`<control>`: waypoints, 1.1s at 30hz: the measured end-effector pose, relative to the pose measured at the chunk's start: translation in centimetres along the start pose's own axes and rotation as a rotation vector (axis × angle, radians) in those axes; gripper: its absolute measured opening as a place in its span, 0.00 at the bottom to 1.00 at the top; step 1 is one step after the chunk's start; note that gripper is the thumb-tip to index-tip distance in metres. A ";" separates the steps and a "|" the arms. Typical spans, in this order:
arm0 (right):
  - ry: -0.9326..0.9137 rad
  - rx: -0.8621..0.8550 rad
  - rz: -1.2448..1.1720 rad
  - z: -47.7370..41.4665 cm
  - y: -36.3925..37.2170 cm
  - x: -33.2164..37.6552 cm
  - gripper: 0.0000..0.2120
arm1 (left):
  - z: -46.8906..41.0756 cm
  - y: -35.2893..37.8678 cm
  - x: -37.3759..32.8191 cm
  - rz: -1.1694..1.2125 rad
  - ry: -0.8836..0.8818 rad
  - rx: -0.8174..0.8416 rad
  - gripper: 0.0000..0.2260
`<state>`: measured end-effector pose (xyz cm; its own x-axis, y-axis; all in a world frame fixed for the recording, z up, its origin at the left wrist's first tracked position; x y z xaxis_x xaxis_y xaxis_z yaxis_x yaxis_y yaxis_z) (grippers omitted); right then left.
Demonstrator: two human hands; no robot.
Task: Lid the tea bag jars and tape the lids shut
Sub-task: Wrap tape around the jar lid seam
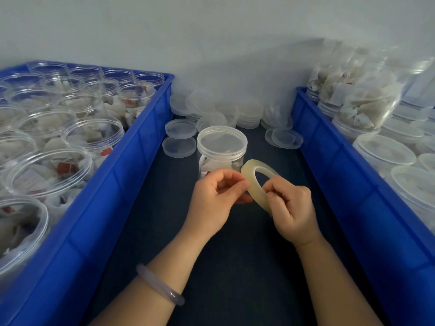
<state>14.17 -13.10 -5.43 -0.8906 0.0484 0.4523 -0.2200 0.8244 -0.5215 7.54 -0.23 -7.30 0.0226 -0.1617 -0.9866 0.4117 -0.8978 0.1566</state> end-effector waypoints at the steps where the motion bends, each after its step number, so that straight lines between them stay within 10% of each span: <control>1: 0.001 0.011 0.005 0.0 0.1 0.0 0.14 | 0.0 0.0 0.2 -0.007 -0.011 -0.009 0.04; 15: 0.037 0.054 0.002 0.1 0.4 -0.4 0.16 | -0.2 -0.3 0.1 -0.166 -0.059 0.003 0.01; 26: 0.027 0.056 -0.005 -0.1 0.2 0.2 0.18 | 0.9 -0.6 -1.2 -0.458 0.223 -0.199 0.03; 33: 0.251 0.215 -0.071 0.0 0.7 -1.4 0.22 | 0.5 0.9 -0.3 -0.380 -0.054 0.097 0.09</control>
<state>15.26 -12.57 -6.48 -0.7501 0.1545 0.6430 -0.3807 0.6941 -0.6109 7.40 -1.17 -6.87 -0.1640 0.1700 -0.9717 0.2935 -0.9320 -0.2126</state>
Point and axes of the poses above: each hand's wrist, its own z-axis away from the middle knuckle, its own y-axis out of the palm, x = y × z, the point moved 7 cm from there along -z, towards the middle knuckle, and after that the axes turned 13 degrees about -y, right-handed, at the moved point
